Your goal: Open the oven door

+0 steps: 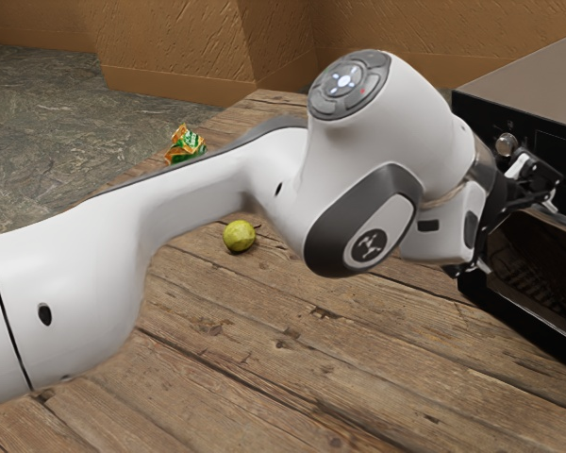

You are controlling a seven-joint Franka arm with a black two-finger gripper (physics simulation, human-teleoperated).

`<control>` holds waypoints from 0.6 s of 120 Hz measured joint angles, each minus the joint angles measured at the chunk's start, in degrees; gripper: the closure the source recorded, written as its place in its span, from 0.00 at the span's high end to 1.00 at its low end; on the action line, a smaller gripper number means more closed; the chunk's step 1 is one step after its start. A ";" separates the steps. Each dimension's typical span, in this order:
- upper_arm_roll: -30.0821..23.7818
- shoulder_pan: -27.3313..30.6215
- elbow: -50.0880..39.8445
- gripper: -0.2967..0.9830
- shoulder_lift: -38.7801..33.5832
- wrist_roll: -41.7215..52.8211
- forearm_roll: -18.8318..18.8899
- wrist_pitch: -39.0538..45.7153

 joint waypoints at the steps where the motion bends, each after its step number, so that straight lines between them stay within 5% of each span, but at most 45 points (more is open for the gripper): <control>1: 0.00 0.00 -0.07 0.79 -0.04 -0.01 0.02 -0.01; 14: -0.01 -0.07 -0.90 0.83 -0.44 -0.25 -0.07 -0.13; 30: 0.17 -3.97 -5.51 0.74 -4.65 -1.31 1.44 -1.29; 42: -1.38 -17.10 -15.15 0.74 -19.67 -6.29 15.65 -9.16; 50: -6.36 -25.73 -8.75 0.75 -26.44 -10.61 25.24 -19.24; 61: 4.10 -27.18 9.14 0.75 -28.56 -15.70 32.14 -32.91; 72: 23.62 -23.81 19.56 0.75 -28.83 -22.05 31.88 -45.57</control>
